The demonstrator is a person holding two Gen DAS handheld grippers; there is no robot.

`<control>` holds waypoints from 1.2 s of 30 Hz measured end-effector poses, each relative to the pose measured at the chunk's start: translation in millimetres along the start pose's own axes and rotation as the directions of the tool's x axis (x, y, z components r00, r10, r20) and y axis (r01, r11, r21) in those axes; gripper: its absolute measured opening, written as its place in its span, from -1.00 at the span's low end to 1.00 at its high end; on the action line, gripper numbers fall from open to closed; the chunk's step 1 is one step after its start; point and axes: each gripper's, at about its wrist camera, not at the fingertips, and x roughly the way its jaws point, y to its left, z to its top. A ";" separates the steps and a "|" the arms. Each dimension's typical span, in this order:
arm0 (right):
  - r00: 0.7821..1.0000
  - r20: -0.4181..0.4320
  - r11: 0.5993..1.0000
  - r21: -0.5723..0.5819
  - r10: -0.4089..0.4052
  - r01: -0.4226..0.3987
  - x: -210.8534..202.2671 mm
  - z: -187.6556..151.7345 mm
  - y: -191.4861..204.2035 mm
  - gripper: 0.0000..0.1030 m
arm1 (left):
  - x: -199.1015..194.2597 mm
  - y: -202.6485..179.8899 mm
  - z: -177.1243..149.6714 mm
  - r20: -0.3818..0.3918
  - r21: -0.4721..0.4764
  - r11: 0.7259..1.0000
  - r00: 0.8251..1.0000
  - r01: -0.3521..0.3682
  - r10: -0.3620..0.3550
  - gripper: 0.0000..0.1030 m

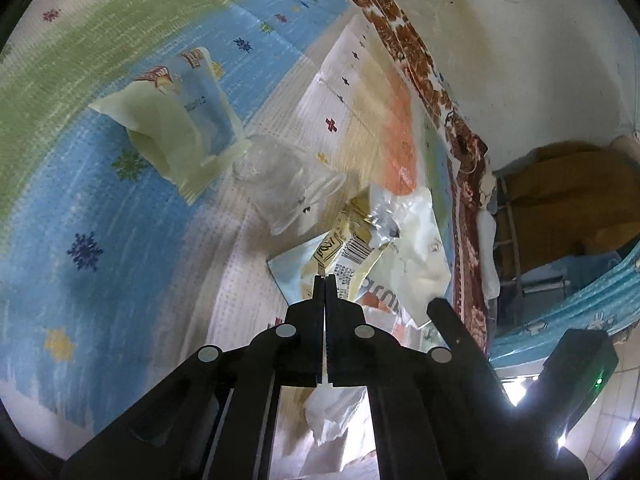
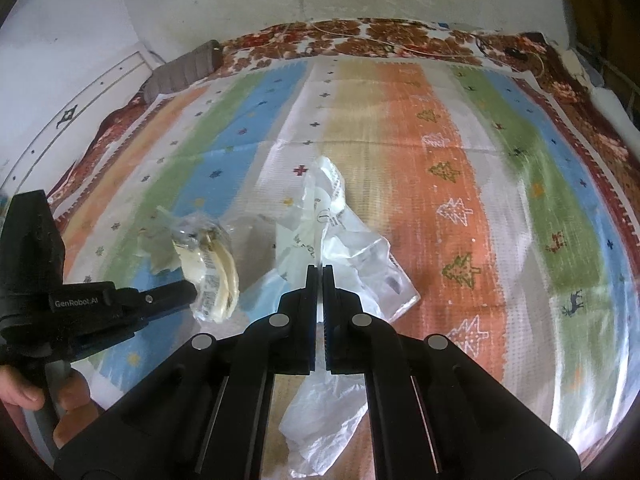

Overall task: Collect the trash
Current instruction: 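Lift and carry the white bag and gold wrapper with both tools over the bin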

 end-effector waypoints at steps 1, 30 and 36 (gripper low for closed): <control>1.000 0.001 1.000 -0.007 -0.001 0.001 -1.5 0.1 1.6 -0.96 | -2.0 -1.5 0.1 -0.003 0.002 1.000 1.000 0.001 -0.001 -1.00; 0.997 0.070 0.998 -0.046 0.044 -0.041 -63.5 8.4 25.7 -0.98 | -70.8 -49.6 -1.5 0.083 0.257 0.959 0.992 -0.117 0.099 -1.00; 0.996 0.084 0.997 -0.071 0.040 -0.034 -78.2 2.1 32.8 -0.98 | -88.2 -60.2 -8.2 0.105 0.317 0.938 0.988 -0.139 0.111 -1.00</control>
